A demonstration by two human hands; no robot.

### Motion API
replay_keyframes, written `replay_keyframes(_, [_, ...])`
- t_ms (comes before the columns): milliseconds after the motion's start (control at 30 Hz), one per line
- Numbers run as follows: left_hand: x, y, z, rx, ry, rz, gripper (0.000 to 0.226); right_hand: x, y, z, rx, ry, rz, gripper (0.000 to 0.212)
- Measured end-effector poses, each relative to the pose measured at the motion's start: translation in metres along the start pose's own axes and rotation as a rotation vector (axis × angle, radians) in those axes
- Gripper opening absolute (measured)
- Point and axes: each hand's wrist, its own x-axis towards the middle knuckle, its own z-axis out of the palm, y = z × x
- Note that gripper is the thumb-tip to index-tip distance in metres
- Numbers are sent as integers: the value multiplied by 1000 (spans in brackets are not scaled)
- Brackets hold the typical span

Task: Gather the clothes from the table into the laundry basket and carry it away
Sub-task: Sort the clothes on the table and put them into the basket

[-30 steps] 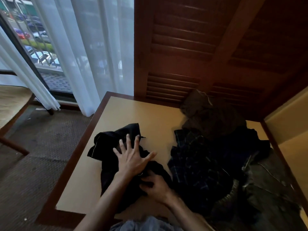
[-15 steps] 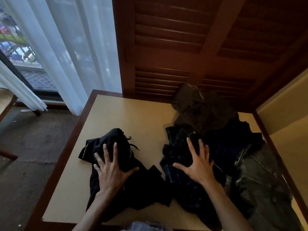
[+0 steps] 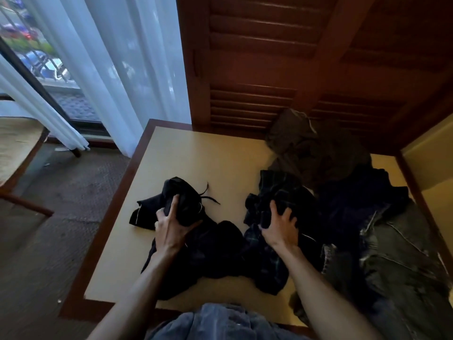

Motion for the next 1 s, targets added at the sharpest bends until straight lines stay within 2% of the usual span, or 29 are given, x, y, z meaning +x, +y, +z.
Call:
replay_keyframes(100, [0, 2, -13, -133, 8, 4, 106, 0, 11, -9, 290, 33, 21, 88])
replay_keyframes(200, [-10, 11, -31, -279, 23, 39, 105, -13, 30, -22, 698, 34, 21, 78])
replay_keyframes(267, [-22, 25, -42, -380, 10, 119, 104, -31, 39, -33, 942, 52, 8, 69])
replay_keyframes(367, [-41, 60, -56, -469, -47, 265, 100, -58, 51, -47, 1205, 200, -13, 79])
replay_keyframes(400, [-46, 72, -58, -498, -83, 304, 100, -74, 49, -61, 1230, 232, -29, 63])
replay_keyframes(433, [-50, 86, -59, -523, -128, 342, 100, -89, 48, -73, 1268, 281, -49, 33])
replay_keyframes(467, [-55, 100, -59, -543, -173, 380, 101, -100, 51, -82, 1309, 325, -59, 14])
replay_keyframes(533, [-66, 128, -55, -559, -249, 455, 99, -122, 62, -99, 1326, 412, -82, 25])
replay_keyframes(733, [-127, 199, -39, -555, -418, 680, 81, -189, 119, -125, 1318, 668, -51, 17])
replay_keyframes(833, [-170, 226, -21, -532, -564, 755, 94, -225, 147, -125, 1335, 752, 3, 16])
replay_keyframes(900, [-203, 242, -6, -536, -668, 798, 93, -253, 168, -121, 1288, 796, 32, 18])
replay_keyframes(1000, [-250, 258, 23, -531, -791, 844, 89, -295, 212, -109, 1272, 874, 147, 7])
